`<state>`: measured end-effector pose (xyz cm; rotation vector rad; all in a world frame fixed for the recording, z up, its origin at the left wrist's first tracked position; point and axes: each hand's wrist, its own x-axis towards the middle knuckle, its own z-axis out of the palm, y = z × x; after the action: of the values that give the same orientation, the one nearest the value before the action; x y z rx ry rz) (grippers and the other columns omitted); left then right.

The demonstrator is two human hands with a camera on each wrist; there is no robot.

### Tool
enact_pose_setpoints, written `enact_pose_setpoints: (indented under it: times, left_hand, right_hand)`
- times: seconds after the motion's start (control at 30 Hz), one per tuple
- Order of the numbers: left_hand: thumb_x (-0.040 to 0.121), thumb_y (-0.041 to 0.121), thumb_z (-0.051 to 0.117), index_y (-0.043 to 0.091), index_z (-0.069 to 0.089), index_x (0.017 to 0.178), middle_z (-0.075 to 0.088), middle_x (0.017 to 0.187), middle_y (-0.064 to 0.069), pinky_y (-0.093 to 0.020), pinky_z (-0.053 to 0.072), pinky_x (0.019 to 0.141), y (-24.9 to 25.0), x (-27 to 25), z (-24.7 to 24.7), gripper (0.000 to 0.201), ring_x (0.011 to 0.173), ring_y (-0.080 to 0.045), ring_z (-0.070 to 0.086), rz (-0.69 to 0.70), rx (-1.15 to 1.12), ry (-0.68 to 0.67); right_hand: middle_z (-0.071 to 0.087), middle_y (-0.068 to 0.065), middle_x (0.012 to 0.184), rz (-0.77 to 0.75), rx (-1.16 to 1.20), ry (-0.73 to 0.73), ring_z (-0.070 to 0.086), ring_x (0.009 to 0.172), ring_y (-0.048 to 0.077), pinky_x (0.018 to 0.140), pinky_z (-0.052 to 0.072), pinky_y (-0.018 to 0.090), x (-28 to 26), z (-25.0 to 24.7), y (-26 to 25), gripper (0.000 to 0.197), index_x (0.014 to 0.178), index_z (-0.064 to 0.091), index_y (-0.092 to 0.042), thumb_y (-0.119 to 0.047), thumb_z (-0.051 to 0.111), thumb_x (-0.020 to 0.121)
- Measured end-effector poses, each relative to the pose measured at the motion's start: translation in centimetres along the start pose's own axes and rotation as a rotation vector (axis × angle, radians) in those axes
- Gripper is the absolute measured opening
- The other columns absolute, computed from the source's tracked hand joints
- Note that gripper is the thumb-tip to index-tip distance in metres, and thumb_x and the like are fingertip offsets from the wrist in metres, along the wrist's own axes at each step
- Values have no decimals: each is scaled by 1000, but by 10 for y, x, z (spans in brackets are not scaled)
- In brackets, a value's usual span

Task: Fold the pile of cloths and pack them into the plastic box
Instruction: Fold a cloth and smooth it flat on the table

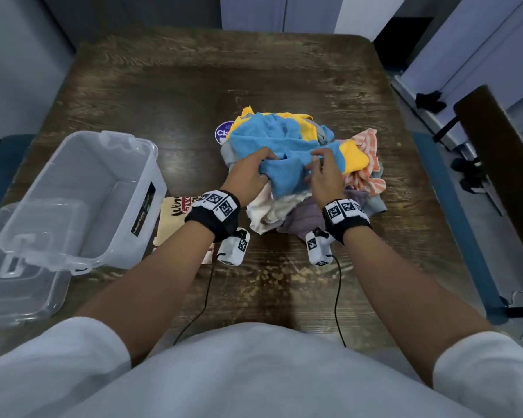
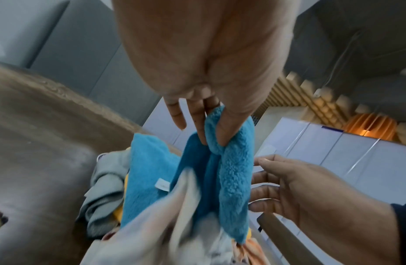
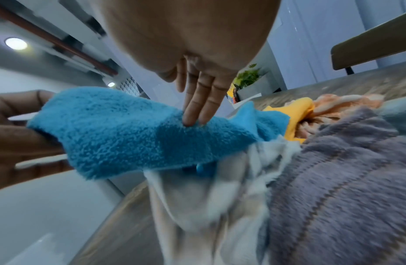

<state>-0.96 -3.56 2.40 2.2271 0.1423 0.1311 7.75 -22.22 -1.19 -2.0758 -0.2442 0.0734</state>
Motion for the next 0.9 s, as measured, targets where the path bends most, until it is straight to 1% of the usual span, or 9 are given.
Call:
enact_pose_setpoints:
  times: [0.1,0.2,0.3,0.33,0.4,0.57,0.7,0.8,0.9]
  left_hand:
    - [81,-11,53,11,65,114,61,102,14,-2,37,76,17,-10,-14,42,89,2,54,72,-80,19]
    - [85,-9,56,10,65,120,63,106,8,-1,39,79,33,-14,-26,41,90,13,56,103,-207,68]
    - [89,12,68,23,67,113,58,87,13,-16,45,80,42,-13,-45,25,80,3,56,130,-223,163]
    - [88,18,70,25,68,107,62,86,7,-24,50,80,45,-12,-53,20,80,-7,59,133,-227,186]
    - [86,19,71,25,70,99,71,94,-3,-35,56,83,51,-12,-70,14,87,-18,65,137,-222,232]
    - [89,9,66,22,72,101,64,105,-1,-14,42,78,56,-6,-113,19,92,-10,59,97,42,401]
    - [90,3,58,17,74,103,59,112,-8,-17,40,82,62,2,-135,24,96,-12,55,53,132,468]
    - [88,5,55,18,70,96,65,111,-5,-24,48,85,67,4,-147,21,99,-13,60,64,51,539]
    - [87,5,53,22,63,92,66,92,7,-24,51,79,71,6,-163,21,88,-9,61,85,-83,645]
  right_hand:
    - [62,11,83,-50,67,-221,62,70,23,69,55,36,-5,1,-14,44,133,48,-37,-7,41,101]
    - [63,6,91,-118,-52,-421,61,74,16,71,55,35,-16,0,-25,42,133,56,-20,-1,52,95]
    - [59,5,94,-205,-128,-363,58,81,16,74,48,36,-25,-1,-29,10,99,61,-17,-22,65,92]
    - [58,7,93,-207,-134,-318,57,84,20,76,48,39,-30,-5,-33,14,90,58,-13,-26,65,91]
    - [62,10,96,-208,-23,-233,60,92,21,83,50,41,-35,-12,-38,20,92,62,-10,-30,64,93]
    - [68,-7,109,-321,181,-57,60,101,0,89,44,15,-42,-38,-77,23,118,67,-30,-17,58,101]
    - [68,-9,94,-361,261,-88,63,92,10,86,48,29,-46,-47,-109,10,97,69,-22,-21,60,100]
    - [55,-7,71,-378,277,-147,52,70,8,69,42,25,-53,-52,-119,27,72,56,-21,-16,66,97]
    - [44,-7,64,-405,194,-158,41,62,7,61,35,24,-51,-55,-113,33,68,48,-18,-11,67,94]
